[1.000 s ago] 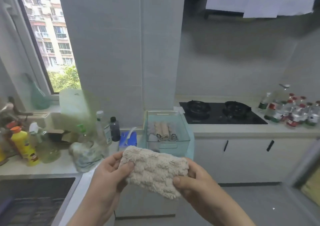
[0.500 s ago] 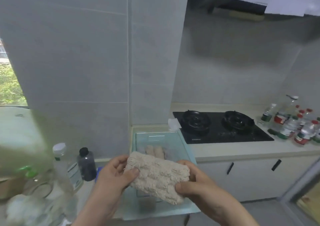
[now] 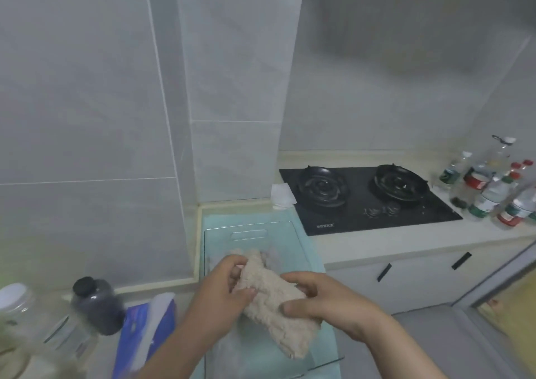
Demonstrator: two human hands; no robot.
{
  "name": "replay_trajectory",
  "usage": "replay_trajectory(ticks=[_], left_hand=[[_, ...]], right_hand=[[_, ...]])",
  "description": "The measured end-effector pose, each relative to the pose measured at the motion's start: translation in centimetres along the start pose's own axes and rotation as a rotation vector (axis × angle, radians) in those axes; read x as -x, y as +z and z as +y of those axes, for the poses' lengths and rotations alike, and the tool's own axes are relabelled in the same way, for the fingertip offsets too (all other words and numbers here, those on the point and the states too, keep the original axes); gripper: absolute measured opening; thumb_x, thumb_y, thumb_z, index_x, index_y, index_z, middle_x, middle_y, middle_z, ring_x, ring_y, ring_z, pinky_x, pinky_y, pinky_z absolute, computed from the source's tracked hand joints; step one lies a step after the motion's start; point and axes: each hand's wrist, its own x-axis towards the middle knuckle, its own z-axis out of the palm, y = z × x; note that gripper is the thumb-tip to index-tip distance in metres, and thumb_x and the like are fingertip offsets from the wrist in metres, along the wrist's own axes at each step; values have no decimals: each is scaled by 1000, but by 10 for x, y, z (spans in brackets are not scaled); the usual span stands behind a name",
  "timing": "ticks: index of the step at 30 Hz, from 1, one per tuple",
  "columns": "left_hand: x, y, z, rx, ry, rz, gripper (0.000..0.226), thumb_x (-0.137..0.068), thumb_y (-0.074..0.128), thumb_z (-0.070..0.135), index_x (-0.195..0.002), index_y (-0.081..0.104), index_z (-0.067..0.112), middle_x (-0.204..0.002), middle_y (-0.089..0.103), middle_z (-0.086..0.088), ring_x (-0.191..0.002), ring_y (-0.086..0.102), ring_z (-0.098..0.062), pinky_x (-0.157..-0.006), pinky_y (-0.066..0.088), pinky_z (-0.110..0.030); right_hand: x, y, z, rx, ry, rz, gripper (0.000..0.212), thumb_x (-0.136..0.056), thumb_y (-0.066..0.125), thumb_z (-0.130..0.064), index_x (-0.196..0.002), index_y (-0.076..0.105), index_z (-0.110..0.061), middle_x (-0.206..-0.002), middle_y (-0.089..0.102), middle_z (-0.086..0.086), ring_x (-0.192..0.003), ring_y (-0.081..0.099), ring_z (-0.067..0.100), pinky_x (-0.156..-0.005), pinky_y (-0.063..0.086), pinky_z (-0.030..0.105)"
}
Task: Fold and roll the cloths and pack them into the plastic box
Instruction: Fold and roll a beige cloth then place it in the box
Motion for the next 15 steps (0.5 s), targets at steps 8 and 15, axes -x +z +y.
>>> replay_trajectory(ticks=[8, 15], left_hand=[[-12, 43, -23, -256, -235, 114, 29, -86, 62, 12, -111, 58, 26, -112, 60, 7, -103, 57, -11, -84, 41, -14], [-10, 96, -51, 569, -851, 106, 21, -98, 46, 22, -102, 60, 7, -94, 64, -13, -91, 62, -26, -82, 51, -39]], right_hand=[[-61, 10, 44, 352, 200, 110, 21, -76, 63, -30, -90, 48, -28, -89, 57, -12, -76, 57, 3, -54, 40, 15], [-96, 46, 95, 445, 288, 153, 66, -72, 57, -53, -126, 43, -18, -123, 59, -1, -109, 61, 17, -82, 47, 26]])
